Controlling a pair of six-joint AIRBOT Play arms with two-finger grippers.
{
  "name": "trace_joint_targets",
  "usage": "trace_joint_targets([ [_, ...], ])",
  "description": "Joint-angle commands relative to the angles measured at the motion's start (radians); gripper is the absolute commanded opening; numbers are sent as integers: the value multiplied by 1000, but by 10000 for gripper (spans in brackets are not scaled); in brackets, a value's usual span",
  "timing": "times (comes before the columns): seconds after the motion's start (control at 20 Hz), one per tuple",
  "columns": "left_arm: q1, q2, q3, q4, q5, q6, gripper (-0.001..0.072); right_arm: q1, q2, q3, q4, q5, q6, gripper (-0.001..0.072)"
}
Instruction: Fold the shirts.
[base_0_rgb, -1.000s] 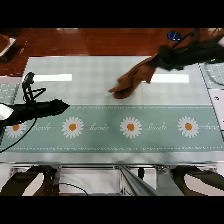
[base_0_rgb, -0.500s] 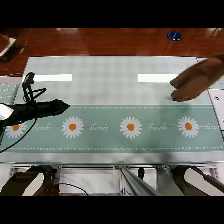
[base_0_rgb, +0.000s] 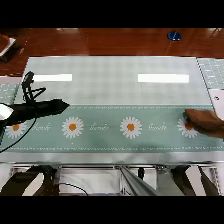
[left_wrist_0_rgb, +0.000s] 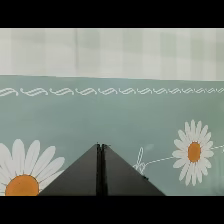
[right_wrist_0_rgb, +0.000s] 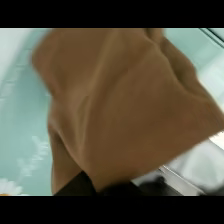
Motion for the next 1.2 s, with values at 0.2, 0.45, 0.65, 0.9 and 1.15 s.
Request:
trace_joint_targets([
  [0.2, 0, -1, 0, -9, 49, 0, 15, -26, 201, -293, -477, -11, 56, 85],
  [0.45, 0, -12, 32, -71, 127, 18, 14, -21, 93, -249, -406, -19, 55, 405],
  [0.65, -5, -125, 273, -71, 82, 19, 14, -11, -27, -72, 84, -160, 51, 157],
  [0.9, -192, -280, 583, -46, 31, 69, 14, 616, -90, -71, 489, -547, -153, 31],
  [1.15, -300, -300, 558, 203, 17, -31, 14, 1044, -203, -71, 58, -663, 8, 31],
])
